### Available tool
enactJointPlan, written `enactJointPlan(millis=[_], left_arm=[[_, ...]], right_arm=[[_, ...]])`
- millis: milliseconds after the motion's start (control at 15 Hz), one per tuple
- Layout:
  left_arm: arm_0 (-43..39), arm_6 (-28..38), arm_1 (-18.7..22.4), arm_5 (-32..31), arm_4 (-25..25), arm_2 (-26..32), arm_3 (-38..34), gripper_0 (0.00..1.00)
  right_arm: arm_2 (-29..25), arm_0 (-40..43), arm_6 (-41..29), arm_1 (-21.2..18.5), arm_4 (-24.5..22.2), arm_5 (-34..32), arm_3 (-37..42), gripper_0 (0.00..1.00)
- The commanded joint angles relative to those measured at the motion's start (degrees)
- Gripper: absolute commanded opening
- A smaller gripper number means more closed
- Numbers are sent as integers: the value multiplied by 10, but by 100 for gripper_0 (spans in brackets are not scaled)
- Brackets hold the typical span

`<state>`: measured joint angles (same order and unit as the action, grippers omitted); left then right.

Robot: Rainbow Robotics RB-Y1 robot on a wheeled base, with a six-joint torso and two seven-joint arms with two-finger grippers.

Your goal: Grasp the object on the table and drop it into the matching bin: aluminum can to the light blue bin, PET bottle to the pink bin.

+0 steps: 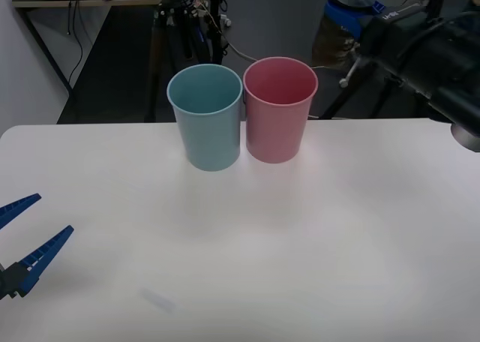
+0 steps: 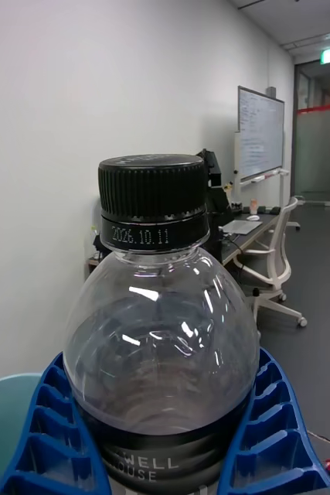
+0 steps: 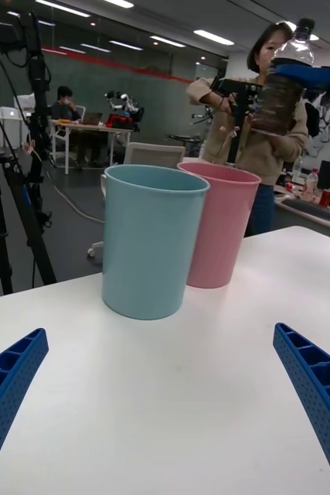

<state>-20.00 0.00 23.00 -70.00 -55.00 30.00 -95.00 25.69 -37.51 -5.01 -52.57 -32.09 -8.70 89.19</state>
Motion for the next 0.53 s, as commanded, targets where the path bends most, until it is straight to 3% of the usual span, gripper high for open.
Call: enactJointPlan(millis=[67,533], left_arm=[[0,0,0,0,0,0,0,100],[0,0,0,0,0,0,0,100]], right_arm=[[10,-32,1,35,-9,0,-47,0],[22,-61,3,106,-32,0,-111,0]])
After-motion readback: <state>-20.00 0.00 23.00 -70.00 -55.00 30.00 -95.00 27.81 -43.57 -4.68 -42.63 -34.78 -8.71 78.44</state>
